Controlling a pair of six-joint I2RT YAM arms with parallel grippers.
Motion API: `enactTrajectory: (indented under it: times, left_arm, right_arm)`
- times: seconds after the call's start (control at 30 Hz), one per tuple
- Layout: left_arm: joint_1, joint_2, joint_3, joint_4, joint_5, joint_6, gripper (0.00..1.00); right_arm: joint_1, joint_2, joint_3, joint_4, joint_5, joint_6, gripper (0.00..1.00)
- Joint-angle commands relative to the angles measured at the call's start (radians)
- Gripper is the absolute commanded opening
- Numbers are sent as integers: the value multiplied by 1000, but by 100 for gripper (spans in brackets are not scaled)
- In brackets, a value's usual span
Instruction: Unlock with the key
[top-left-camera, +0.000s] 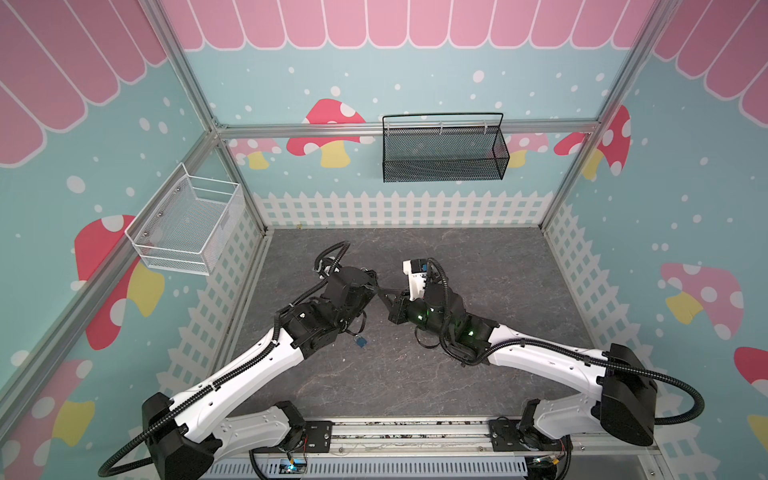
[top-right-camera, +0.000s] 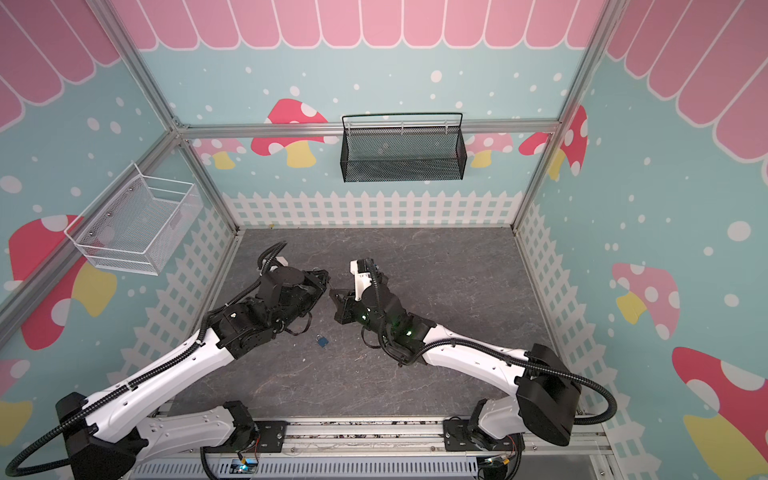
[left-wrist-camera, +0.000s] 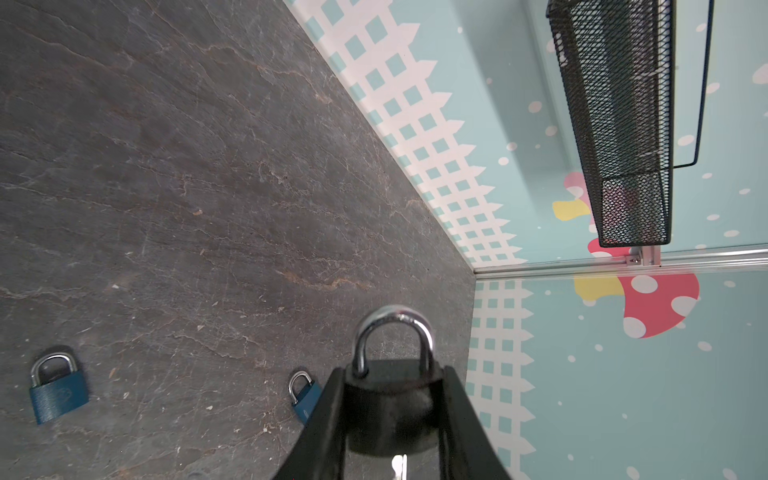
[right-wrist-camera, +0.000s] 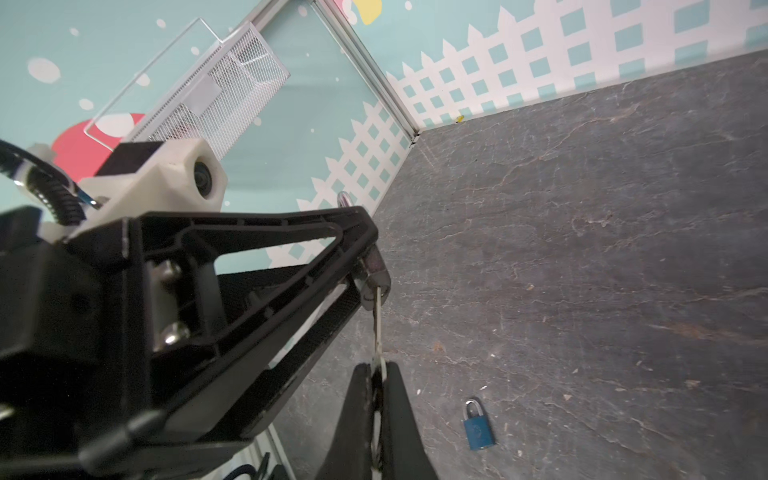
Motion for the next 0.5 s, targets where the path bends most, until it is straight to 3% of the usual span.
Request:
enactTrajectory:
  times: [0.0,0.27,0.47]
  left_arm:
    - [-39,2,-4,-20,203,-5,0]
    - [-39,-23,-33,-22,251,-14,0]
    - [-39,-27,-63,-22,247,-8,0]
  right_arm:
    - [8,14,46,67,33,-148,0]
    - [8,0,68,88,-52,-284,0]
    - [-11,-30,77,134,-177,-147,0]
